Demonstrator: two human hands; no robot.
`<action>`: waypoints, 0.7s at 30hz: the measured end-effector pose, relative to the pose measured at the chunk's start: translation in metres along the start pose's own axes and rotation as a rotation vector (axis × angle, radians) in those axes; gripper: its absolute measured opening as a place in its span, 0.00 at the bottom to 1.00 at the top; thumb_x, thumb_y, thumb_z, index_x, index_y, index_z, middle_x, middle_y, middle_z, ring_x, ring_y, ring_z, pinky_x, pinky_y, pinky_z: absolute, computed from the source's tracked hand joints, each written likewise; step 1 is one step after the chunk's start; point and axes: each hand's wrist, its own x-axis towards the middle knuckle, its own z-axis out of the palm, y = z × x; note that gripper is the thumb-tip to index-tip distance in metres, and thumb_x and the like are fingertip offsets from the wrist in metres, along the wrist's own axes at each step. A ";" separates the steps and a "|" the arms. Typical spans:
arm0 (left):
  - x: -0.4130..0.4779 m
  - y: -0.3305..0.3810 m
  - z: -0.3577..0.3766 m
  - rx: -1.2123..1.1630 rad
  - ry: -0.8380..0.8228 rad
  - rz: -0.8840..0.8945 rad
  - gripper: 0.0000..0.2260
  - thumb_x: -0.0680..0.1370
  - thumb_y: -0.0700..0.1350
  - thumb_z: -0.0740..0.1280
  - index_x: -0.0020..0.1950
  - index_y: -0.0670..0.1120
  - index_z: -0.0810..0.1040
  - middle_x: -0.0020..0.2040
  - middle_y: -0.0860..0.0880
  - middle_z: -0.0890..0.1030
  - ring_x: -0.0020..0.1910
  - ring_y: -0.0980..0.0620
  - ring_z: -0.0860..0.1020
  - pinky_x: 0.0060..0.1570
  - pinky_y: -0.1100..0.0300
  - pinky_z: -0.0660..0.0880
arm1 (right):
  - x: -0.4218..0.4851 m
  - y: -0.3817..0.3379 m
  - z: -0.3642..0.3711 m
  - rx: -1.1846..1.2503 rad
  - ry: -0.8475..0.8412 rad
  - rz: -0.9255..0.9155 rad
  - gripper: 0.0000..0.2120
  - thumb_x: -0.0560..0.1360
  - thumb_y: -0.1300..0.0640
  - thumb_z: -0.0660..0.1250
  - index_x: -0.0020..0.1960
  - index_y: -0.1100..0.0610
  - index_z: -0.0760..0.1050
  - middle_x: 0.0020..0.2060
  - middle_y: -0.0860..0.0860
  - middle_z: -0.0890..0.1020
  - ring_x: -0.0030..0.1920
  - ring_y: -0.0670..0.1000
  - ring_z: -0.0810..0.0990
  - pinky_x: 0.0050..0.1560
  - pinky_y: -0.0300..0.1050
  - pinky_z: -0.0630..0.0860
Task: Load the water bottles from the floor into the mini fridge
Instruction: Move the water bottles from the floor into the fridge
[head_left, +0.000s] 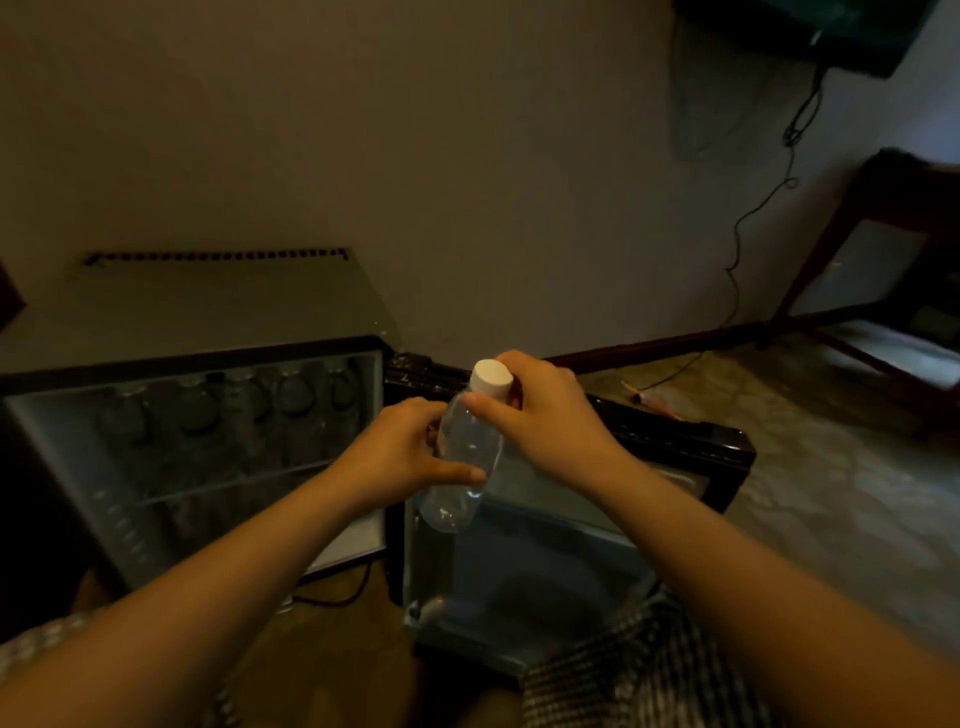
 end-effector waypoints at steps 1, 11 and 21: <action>0.000 -0.008 0.004 -0.006 -0.006 -0.015 0.18 0.65 0.51 0.76 0.52 0.52 0.76 0.45 0.56 0.76 0.41 0.60 0.74 0.40 0.66 0.69 | 0.000 0.004 0.008 -0.005 -0.010 0.009 0.13 0.74 0.48 0.66 0.51 0.57 0.74 0.41 0.51 0.78 0.41 0.48 0.76 0.42 0.45 0.74; -0.017 -0.077 0.055 0.068 -0.127 -0.250 0.18 0.66 0.53 0.75 0.51 0.47 0.77 0.39 0.52 0.77 0.41 0.54 0.76 0.40 0.61 0.71 | -0.025 0.040 0.085 -0.142 -0.135 0.075 0.12 0.74 0.49 0.66 0.49 0.58 0.72 0.44 0.52 0.79 0.47 0.53 0.77 0.43 0.46 0.68; -0.032 -0.123 0.119 0.027 -0.215 -0.427 0.19 0.72 0.51 0.70 0.61 0.45 0.76 0.56 0.44 0.81 0.55 0.46 0.78 0.54 0.57 0.74 | -0.064 0.095 0.157 -0.201 -0.258 0.227 0.17 0.76 0.49 0.63 0.61 0.57 0.68 0.58 0.56 0.76 0.56 0.60 0.76 0.50 0.50 0.72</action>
